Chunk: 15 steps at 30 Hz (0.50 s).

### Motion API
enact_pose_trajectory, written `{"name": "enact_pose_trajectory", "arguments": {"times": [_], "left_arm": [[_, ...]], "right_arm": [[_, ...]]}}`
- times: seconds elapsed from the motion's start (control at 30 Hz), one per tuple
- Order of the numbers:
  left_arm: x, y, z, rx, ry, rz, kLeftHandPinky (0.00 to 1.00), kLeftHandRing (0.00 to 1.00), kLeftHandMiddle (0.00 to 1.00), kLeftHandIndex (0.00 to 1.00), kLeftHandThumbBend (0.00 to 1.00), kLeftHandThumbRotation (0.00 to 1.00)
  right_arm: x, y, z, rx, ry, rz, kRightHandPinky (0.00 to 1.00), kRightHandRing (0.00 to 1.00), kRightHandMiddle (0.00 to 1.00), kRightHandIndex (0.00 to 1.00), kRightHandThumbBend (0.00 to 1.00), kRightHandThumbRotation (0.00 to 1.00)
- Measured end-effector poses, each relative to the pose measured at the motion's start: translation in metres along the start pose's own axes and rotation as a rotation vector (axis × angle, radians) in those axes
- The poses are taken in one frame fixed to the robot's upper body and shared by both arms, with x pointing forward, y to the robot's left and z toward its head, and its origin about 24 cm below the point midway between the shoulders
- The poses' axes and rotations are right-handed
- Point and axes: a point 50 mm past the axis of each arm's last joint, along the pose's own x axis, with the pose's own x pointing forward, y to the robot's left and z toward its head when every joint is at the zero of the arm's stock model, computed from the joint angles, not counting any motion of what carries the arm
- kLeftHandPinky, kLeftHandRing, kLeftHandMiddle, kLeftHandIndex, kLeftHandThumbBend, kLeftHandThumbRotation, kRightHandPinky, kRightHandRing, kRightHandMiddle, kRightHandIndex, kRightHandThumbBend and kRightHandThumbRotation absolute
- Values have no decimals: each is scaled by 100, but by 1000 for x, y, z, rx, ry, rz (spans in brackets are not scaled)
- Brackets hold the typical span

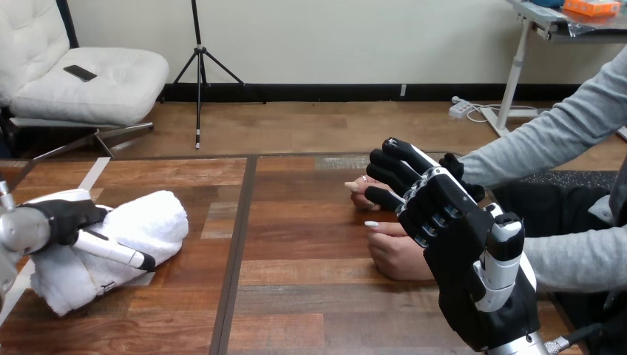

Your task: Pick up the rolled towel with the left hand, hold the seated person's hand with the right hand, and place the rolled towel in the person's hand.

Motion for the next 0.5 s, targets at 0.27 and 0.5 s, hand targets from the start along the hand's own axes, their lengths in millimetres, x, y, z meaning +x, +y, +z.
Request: {"name": "enact_pose_trajectory", "arguments": {"times": [0.27, 0.5], "left_arm": [[0, 2, 5, 46, -4, -12, 97, 98, 96, 94, 98, 64], [0, 4, 7, 91, 8, -23, 97, 96, 94, 90, 99, 64]], "right_arm": [[0, 0, 0, -1, -1, -1, 87, 90, 88, 86, 100, 100], [0, 0, 0, -1, -1, -1, 87, 90, 88, 86, 100, 100]]}}
